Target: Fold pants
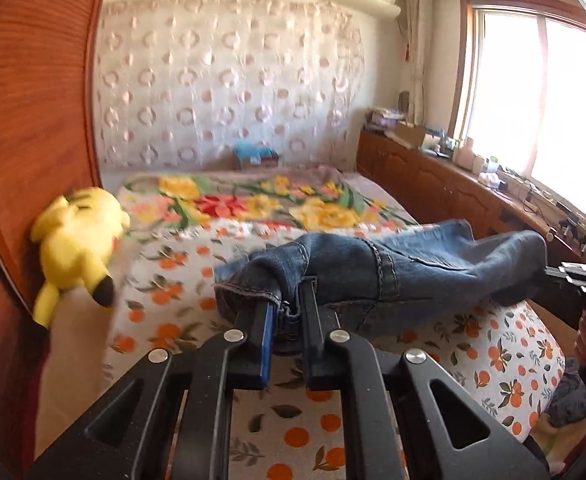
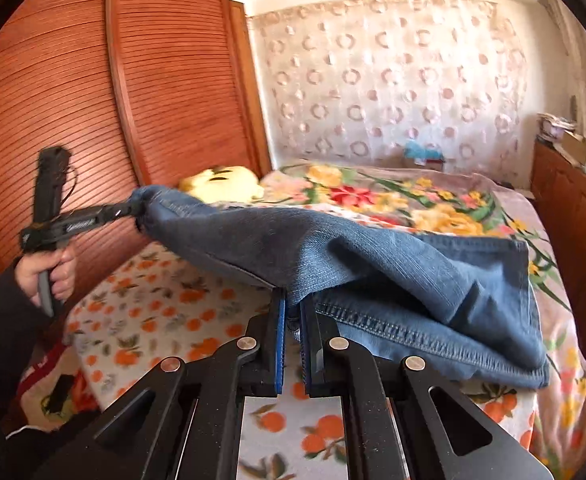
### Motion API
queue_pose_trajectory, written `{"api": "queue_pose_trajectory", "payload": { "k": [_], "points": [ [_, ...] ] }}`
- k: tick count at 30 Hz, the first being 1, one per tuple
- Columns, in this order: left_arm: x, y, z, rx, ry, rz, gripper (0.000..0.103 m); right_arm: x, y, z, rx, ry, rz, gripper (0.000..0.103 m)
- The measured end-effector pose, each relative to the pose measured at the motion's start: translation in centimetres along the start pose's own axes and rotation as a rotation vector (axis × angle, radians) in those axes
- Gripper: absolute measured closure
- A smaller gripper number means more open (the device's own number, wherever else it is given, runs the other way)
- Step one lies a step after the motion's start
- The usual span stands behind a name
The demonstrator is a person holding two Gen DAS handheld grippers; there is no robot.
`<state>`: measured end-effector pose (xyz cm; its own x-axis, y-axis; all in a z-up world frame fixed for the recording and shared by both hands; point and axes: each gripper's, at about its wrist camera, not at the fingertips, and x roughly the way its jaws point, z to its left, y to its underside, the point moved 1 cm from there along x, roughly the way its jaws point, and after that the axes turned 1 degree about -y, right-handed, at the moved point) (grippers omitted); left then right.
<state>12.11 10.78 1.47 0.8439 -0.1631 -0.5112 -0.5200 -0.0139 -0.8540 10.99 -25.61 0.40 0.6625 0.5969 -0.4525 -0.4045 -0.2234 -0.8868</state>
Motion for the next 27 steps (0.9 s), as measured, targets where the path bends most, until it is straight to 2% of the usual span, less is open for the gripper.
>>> {"api": "queue_pose_trajectory", "payload": {
  "k": [5,9,12,17,21,24,27],
  "points": [
    [-0.9,3.0,0.7,0.001,-0.018,0.076,0.091,0.3,3.4,2.3,0.006,-0.025,0.081,0.097],
    [-0.8,6.8,0.8,-0.006,-0.015,0.137,0.091,1.1,6.3,2.3,0.047,-0.015,0.153,0.097],
    [-0.6,8.5,0.4,-0.005,-0.025,0.165,0.091,1.3,7.2,2.1,0.071,-0.011,0.172,0.097],
    [-0.9,9.4,0.5,-0.019,-0.025,0.166,0.09,0.7,7.0,2.3,0.067,0.005,0.162,0.097],
    [-2.0,9.2,0.7,-0.029,-0.041,0.123,0.09,0.1,6.6,3.4,0.059,-0.005,0.147,0.097],
    [-1.8,9.4,0.9,-0.032,-0.043,0.146,0.09,0.1,7.7,3.5,0.045,-0.007,0.153,0.097],
    [-1.3,9.8,0.8,-0.029,-0.049,0.168,0.085,0.4,8.0,3.0,0.053,-0.002,0.174,0.097]
  ]
}}
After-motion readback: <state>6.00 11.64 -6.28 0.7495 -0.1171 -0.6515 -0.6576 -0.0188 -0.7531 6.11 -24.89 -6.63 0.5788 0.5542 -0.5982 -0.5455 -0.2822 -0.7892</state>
